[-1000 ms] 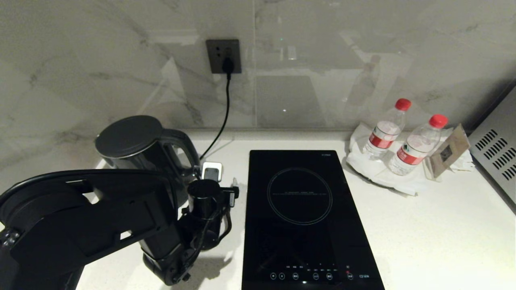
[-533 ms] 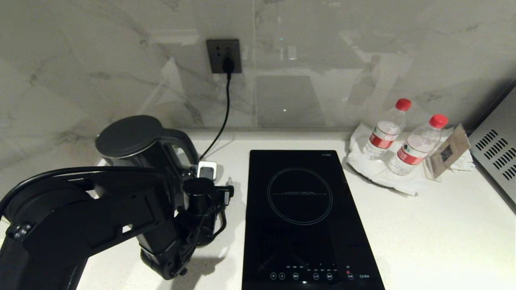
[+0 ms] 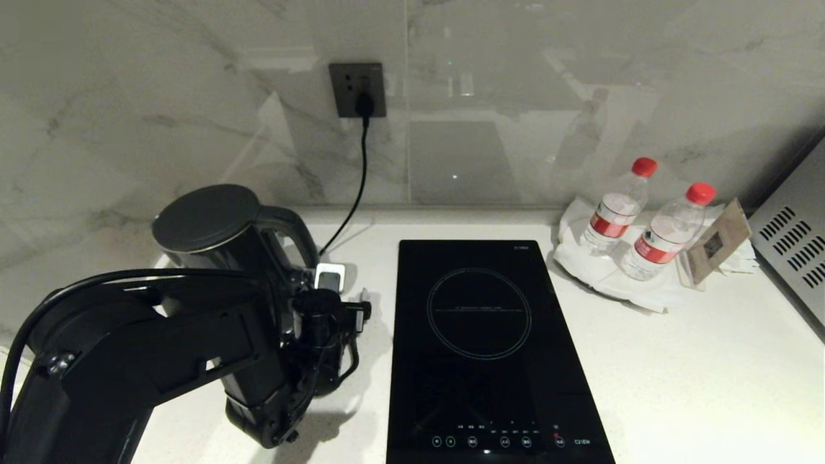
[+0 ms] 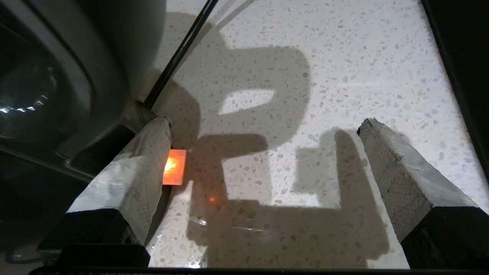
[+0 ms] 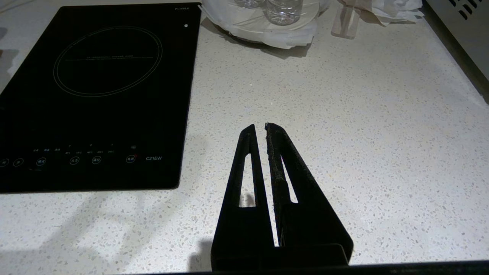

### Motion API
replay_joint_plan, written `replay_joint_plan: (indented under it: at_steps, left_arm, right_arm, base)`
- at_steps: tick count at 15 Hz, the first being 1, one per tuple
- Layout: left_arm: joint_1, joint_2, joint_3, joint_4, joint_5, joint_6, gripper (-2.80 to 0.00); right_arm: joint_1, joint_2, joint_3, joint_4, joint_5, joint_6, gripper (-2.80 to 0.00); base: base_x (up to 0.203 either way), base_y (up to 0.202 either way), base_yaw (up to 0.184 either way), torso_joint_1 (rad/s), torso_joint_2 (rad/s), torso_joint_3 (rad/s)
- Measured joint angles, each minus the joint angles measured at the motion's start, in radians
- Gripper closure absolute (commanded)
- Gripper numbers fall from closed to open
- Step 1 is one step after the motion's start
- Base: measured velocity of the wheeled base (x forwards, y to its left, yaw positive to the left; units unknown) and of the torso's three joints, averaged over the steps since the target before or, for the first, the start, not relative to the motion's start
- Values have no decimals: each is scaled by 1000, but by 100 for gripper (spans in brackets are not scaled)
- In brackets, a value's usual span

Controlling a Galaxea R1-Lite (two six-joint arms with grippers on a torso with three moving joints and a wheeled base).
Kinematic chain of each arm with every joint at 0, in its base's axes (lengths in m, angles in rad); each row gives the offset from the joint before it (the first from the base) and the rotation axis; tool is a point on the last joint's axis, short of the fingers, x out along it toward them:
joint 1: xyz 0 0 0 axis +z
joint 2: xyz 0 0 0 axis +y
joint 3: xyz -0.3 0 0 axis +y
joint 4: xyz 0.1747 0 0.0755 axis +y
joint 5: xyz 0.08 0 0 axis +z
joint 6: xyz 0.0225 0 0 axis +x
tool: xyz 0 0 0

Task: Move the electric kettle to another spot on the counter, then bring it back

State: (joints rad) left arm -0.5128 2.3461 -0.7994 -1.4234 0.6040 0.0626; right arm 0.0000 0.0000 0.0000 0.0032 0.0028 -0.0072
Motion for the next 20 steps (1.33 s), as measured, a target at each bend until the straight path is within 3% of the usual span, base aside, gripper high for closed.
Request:
replay_joint_plan:
  at_steps: [16,20]
  left_arm:
    - [-7,-39,11,-28,1,18,-280]
    - [-32,-59,98,-81,-1,13,-280]
  right_arm:
    - [0,0,0,0,0,0,0]
    - [0,0,0,0,0,0,0]
  base:
    - [0,0,0,0,0,0]
    - [0,0,0,0,0,0]
